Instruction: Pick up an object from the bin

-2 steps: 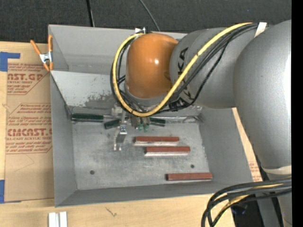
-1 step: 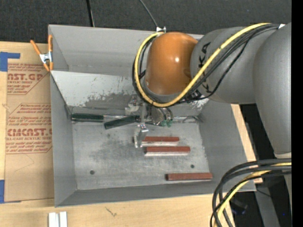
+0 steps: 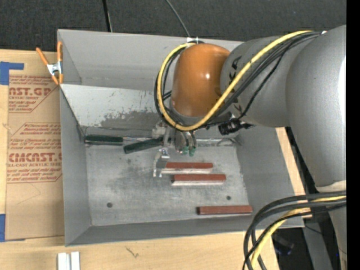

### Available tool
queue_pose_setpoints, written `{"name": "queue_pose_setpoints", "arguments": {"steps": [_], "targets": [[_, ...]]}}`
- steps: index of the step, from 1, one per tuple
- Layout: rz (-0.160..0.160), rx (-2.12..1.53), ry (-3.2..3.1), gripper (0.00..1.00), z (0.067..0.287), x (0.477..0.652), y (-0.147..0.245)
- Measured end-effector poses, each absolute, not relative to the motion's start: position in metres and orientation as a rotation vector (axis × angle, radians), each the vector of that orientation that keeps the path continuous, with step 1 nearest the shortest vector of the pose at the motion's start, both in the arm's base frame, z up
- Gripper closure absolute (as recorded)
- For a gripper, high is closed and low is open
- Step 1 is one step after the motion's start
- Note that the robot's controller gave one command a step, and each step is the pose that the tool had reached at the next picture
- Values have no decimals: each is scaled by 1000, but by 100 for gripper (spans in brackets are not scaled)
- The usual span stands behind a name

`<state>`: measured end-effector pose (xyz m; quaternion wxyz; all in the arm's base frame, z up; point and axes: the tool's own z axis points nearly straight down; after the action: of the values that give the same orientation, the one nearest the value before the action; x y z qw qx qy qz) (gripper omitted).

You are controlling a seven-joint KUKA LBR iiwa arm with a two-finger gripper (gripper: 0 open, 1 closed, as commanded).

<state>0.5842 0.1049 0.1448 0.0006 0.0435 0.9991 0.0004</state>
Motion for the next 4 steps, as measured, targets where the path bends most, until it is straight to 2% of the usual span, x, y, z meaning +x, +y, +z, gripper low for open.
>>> {"name": "queue_pose_setpoints", "arguments": {"steps": [1,2,4], "targets": [[1,7,3139,0,102,575,70],[20,72,3130,100,78,567,28],[17,70,3131,100,79,567,29]]}}
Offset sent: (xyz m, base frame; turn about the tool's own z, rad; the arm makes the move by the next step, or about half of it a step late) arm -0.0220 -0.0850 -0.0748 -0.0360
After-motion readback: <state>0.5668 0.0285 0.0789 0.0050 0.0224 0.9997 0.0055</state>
